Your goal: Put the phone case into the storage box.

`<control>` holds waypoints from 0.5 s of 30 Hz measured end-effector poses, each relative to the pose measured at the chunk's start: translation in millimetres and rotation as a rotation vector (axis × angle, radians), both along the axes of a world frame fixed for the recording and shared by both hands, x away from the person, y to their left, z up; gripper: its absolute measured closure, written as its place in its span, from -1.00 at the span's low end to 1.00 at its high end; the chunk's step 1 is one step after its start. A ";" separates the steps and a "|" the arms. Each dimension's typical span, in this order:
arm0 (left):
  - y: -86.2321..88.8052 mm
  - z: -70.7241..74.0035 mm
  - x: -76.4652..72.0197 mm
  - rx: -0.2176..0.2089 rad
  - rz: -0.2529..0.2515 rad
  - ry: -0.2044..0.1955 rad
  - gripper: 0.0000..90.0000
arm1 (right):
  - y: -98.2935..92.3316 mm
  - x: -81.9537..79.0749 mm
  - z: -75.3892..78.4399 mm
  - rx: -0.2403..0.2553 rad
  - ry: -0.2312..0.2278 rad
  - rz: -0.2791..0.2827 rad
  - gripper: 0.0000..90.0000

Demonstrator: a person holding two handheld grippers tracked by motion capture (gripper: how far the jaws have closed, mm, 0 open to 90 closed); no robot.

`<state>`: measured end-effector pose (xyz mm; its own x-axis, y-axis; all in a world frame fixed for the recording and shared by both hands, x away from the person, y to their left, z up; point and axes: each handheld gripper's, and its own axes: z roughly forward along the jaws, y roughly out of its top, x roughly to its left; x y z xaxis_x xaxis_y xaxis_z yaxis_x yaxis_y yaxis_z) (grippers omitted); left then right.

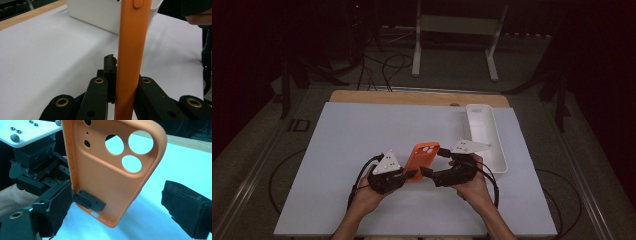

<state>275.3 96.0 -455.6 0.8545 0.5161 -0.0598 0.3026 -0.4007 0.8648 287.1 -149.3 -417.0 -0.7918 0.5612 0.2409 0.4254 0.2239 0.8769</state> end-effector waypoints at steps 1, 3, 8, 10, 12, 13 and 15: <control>-0.1 0.2 -0.2 0.003 0.009 -0.003 0.90 | 0.0 -0.3 0.2 0.002 0.001 -0.004 -0.78; -0.2 0.4 -0.4 0.003 0.019 -0.006 0.90 | -0.4 -0.2 0.6 0.009 0.001 -0.006 -0.78; -0.9 1.0 -1.1 0.008 0.049 -0.021 0.90 | -1.2 -0.4 1.8 0.025 0.002 -0.021 -0.78; -1.0 1.2 -1.1 0.008 0.057 -0.024 0.90 | -1.7 -0.3 2.5 0.035 0.005 -0.025 -0.78; -1.0 1.3 -0.8 0.005 0.067 -0.023 0.90 | -2.1 -0.1 3.1 0.044 0.004 -0.033 -0.78; -1.1 1.3 -0.7 0.006 0.072 -0.025 0.90 | -2.3 -0.1 3.4 0.046 0.003 -0.037 -0.78; -1.0 1.6 -0.5 0.008 0.079 -0.027 0.90 | -2.7 -0.2 4.2 0.053 0.000 -0.047 -0.78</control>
<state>274.8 95.0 -454.0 0.8122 0.5825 -0.0332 0.3103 -0.3832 0.8700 287.0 -152.0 -412.8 -0.7648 0.5842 0.2716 0.4347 0.1569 0.8868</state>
